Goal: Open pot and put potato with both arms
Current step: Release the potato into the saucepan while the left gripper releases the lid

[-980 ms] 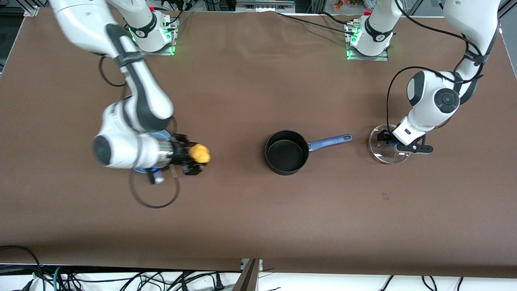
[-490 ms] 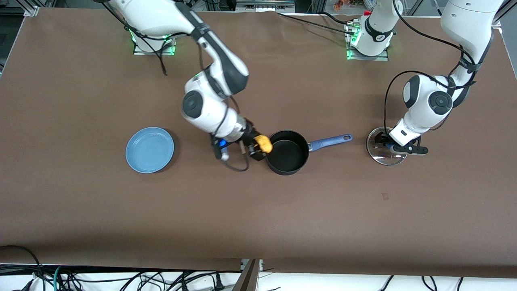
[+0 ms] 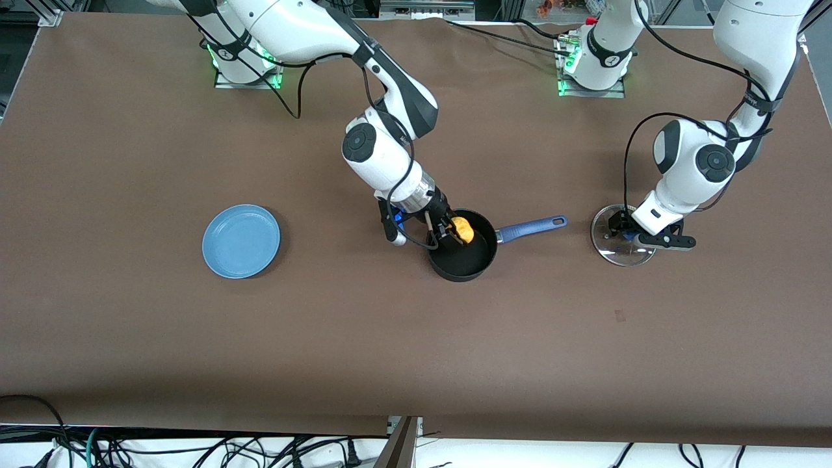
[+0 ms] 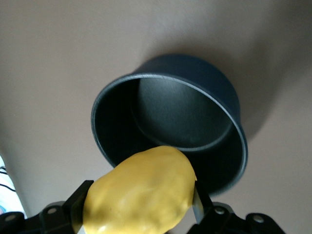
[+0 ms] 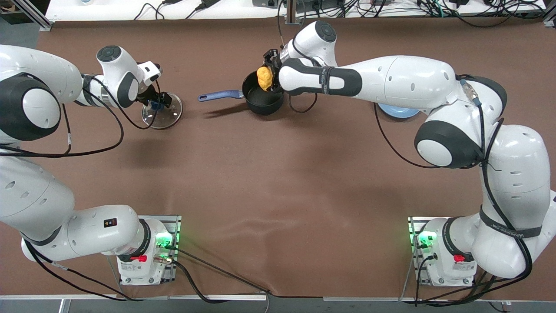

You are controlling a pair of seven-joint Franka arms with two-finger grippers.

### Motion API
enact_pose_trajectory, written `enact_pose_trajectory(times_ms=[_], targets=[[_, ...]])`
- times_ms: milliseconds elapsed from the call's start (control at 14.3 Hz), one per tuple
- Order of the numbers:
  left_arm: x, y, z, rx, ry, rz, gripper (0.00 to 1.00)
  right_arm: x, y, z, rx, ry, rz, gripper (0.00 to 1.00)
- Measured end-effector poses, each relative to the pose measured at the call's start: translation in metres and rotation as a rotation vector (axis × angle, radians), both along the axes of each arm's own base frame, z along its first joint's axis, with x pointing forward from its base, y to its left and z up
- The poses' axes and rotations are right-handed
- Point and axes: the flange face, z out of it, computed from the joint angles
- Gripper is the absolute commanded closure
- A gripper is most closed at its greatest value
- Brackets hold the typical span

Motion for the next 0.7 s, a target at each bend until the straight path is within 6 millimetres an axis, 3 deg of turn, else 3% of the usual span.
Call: enact_pose_trajectory(times_ms=[210,490,700], targets=[[0.006,-0.001,0.029,0.015,-0.018,-0.004,0.04,0.005,-0.001,0.005,-0.067,-0.075,0.053,0.01],[0.022,-0.024,0.096,0.049,0.026,-0.038,0.05,0.016,-0.012,0.012,-0.131,-0.099,0.081,0.01],[0.037,-0.047,0.157,0.078,0.077,-0.035,0.05,0.044,-0.046,0.049,-0.217,-0.132,0.144,0.01]])
